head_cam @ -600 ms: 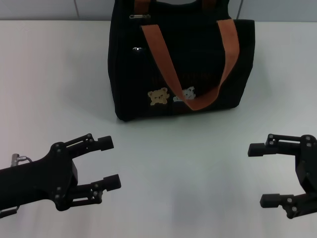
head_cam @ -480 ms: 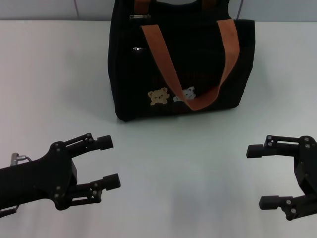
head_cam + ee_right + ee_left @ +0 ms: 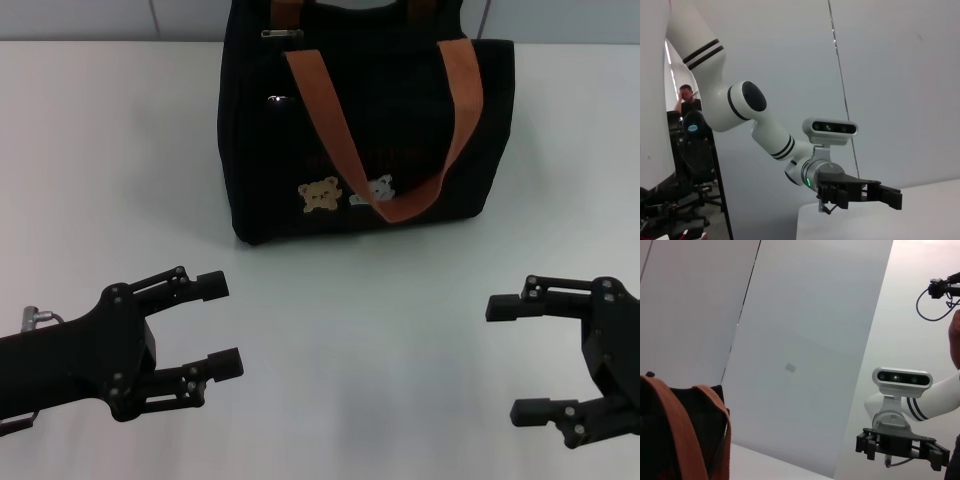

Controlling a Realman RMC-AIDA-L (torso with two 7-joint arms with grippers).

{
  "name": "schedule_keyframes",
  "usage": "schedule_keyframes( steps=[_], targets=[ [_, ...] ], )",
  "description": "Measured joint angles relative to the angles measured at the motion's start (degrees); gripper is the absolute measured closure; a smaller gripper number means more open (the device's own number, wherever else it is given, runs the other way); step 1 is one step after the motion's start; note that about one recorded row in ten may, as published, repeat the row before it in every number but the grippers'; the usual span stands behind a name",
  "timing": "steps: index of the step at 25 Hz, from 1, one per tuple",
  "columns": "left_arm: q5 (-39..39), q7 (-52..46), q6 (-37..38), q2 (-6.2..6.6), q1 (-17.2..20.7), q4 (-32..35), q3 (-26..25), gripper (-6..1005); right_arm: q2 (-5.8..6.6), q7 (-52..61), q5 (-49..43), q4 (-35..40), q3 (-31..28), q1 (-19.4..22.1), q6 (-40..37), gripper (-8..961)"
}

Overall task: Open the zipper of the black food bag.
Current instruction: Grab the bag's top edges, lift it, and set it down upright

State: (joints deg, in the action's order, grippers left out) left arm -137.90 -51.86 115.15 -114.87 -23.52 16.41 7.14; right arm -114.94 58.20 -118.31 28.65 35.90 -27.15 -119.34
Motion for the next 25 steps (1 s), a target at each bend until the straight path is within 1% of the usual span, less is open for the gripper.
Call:
schedule_keyframes(
  steps=[3,5,7,8,9,11,12,13,15,16,17,18,22,25],
  targets=[
    [0.05,0.0,-0.08,0.0,-0.02,0.03,-0.05,174,-0.2,-0.13,0.0,-0.02,-0.2,-0.01,0.12,110],
    [0.36,0.0,-0.49,-0.25,-0.02,0.3,-0.43,174,-0.25,-0.21,0.08,-0.2,-0.5,0.1,0.17,110],
    [1.63,0.32,-1.6,-1.11,0.18,1.16,-1.53,175,-0.35,-0.32,0.42,-0.29,-2.13,0.68,0.36,110],
    [3.03,0.96,-2.64,-2.02,0.42,1.7,-2.38,175,-0.35,-0.32,0.42,-0.29,-2.13,0.68,0.36,110],
    [4.0,1.53,-3.4,-2.52,0.56,2.01,-2.9,175,-0.35,-0.35,0.47,-0.35,-4.34,1.42,0.43,110],
    [7.15,3.85,-6.64,-3.65,0.8,1.63,-3.81,176,-0.36,-0.36,0.47,-0.39,-5.46,1.89,0.48,110],
    [8.58,5.06,-8.62,-3.92,0.78,0.7,-3.95,176,-0.37,-0.37,0.49,-0.41,-7.96,3.03,0.57,110],
    [9.84,5.97,-10.91,-3.92,0.57,-0.76,-3.95,176,-0.37,-0.37,0.49,-0.41,-7.96,3.03,0.57,110],
    [12.52,7.54,-16.35,-3.91,-0.29,-3.69,-3.96,176,-0.37,-0.38,0.51,-0.42,-9.95,4.17,0.67,110],
    [13.09,7.86,-17.56,-3.9,-0.51,-4.32,-3.97,177,-0.37,-0.38,0.51,-0.42,-10.64,4.62,0.74,110],
    [14.48,9.0,-21.29,-3.89,-1.39,-6.29,-3.98,177,-0.37,-0.4,0.52,-0.43,-11.29,5.14,0.85,110],
    [14.48,9.0,-21.29,-3.89,-1.39,-6.29,-3.98,177,-0.38,-0.42,0.53,-0.44,-12.07,5.73,0.92,110],
    [15.66,12.02,-30.25,-4.0,-4.37,-10.69,-4.06,178,-0.66,-0.48,0.54,-0.44,-13.99,7.41,0.97,110],
    [16.17,14.65,-36.46,-4.08,-6.14,-13.53,-5.42,179,-0.99,-0.49,0.54,-0.44,-14.28,8.06,0.98,110]
  ],
)
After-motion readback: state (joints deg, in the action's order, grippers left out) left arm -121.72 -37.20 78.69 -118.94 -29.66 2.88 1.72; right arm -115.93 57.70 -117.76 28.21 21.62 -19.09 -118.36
